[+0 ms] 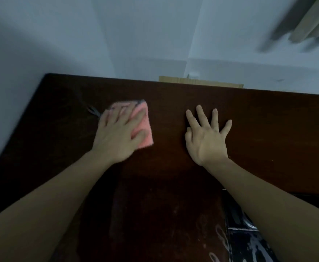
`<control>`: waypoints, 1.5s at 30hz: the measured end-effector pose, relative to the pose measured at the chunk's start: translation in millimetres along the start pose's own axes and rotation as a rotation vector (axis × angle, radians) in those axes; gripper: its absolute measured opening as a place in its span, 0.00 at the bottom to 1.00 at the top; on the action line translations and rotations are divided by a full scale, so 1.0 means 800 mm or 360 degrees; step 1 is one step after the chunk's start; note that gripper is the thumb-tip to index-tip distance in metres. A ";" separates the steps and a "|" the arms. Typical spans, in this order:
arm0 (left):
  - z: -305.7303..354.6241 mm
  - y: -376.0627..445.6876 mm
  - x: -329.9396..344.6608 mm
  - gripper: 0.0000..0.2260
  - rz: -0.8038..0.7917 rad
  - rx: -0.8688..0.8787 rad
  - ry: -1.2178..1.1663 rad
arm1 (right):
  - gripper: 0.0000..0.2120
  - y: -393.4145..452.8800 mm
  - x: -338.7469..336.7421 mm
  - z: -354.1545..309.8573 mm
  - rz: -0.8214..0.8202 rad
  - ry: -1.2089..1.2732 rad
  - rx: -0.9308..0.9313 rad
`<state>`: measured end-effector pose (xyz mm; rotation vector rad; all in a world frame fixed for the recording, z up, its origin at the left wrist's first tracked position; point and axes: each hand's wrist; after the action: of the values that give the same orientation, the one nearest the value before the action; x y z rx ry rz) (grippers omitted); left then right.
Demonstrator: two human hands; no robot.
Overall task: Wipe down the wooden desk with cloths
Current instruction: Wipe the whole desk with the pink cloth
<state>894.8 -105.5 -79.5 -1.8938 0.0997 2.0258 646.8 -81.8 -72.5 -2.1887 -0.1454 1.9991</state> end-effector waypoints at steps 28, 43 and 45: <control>0.059 -0.032 0.005 0.29 0.0068 -0.0472 -0.0134 | 0.29 0.005 -0.001 0.000 -0.0018 -0.0046 -0.0077; 0.006 -0.033 0.006 0.33 0.0053 -0.0384 -0.0070 | 0.29 0.002 -0.006 0.004 -0.0089 -0.0043 -0.0071; -0.001 -0.006 0.001 0.32 0.0068 -0.0435 -0.0037 | 0.29 0.002 -0.007 0.003 -0.0078 -0.0036 -0.0073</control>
<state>897.2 -101.2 -79.8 -2.0420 -0.1522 2.1831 644.2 -83.9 -67.6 -2.1682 -0.2482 2.0142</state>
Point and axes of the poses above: each hand's wrist, its own y-axis towards the middle knuckle, its own x-axis out of the palm, z = x × y, and after that the axes turned 2 degrees about x, right-handed
